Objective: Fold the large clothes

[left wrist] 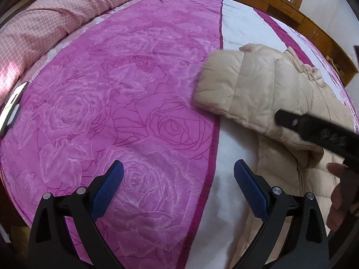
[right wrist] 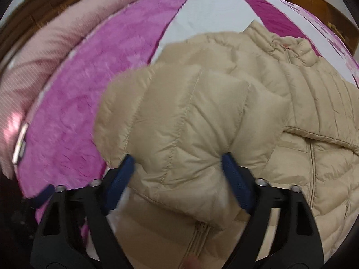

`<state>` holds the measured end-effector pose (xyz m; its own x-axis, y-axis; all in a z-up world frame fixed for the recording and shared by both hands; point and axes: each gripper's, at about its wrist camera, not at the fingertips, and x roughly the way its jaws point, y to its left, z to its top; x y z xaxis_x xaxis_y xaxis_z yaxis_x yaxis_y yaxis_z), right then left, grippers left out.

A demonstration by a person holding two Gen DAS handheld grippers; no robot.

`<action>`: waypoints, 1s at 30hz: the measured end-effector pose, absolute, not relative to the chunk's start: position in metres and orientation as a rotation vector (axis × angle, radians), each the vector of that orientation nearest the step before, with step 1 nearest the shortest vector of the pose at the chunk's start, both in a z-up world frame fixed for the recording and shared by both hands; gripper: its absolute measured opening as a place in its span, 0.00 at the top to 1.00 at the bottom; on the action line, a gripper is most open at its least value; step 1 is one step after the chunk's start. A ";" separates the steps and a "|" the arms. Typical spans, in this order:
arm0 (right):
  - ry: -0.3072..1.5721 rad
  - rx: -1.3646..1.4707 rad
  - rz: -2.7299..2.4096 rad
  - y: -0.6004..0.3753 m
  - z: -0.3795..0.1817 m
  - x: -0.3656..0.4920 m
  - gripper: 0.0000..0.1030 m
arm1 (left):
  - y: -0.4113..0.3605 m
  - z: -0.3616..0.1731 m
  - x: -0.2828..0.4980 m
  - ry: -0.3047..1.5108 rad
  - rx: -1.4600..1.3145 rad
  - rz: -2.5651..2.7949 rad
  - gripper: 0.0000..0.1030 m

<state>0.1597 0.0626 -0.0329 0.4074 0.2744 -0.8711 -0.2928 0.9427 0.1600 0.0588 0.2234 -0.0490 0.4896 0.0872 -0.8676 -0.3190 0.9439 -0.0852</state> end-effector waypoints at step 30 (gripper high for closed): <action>0.903 0.027 0.236 -0.103 0.012 0.178 0.88 | 0.140 -0.008 0.097 0.933 -0.185 0.065 0.08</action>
